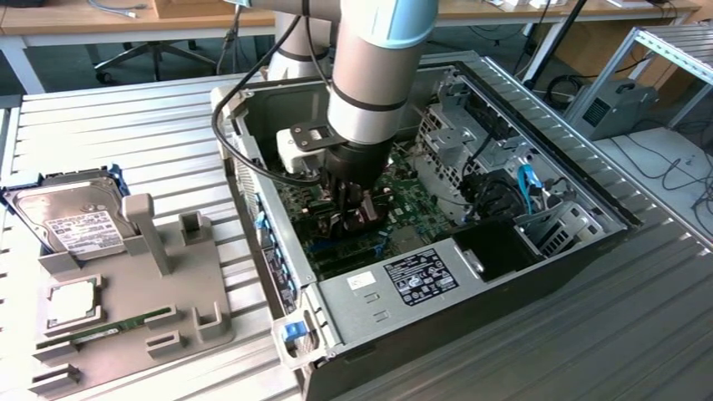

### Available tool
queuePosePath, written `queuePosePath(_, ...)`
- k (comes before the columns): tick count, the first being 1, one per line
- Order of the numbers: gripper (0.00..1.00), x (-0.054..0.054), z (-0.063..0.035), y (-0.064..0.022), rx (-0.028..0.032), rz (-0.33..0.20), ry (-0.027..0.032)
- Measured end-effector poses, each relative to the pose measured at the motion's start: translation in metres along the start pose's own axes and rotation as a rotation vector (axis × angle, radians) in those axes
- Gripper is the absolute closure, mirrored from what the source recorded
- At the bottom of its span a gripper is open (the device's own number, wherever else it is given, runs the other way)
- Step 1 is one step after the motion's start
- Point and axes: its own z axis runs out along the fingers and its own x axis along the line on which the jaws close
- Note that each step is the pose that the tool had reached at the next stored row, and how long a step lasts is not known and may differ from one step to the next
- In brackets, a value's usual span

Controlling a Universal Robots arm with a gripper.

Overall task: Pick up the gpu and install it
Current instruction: 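Insert the gpu into the slot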

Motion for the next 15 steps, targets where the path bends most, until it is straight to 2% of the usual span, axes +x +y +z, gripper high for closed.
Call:
queuePosePath(2, 0.67, 0.000, -0.0006, 0.0000, -0.0008, 0.000, 0.0010)
queuePosePath(3, 0.61, 0.000, -0.0006, -0.0001, -0.0008, 0.000, 0.0011)
queuePosePath(7, 0.61, 0.000, -0.0023, 0.0000, -0.0008, 0.000, 0.0016)
queuePosePath(9, 0.61, -0.001, -0.0092, 0.0001, -0.0006, 0.000, 0.0022)
queuePosePath(12, 0.61, -0.004, -0.0260, 0.0004, -0.0005, 0.000, 0.0036)
queuePosePath(15, 0.62, -0.006, -0.0321, 0.0004, -0.0005, 0.000, 0.0085)
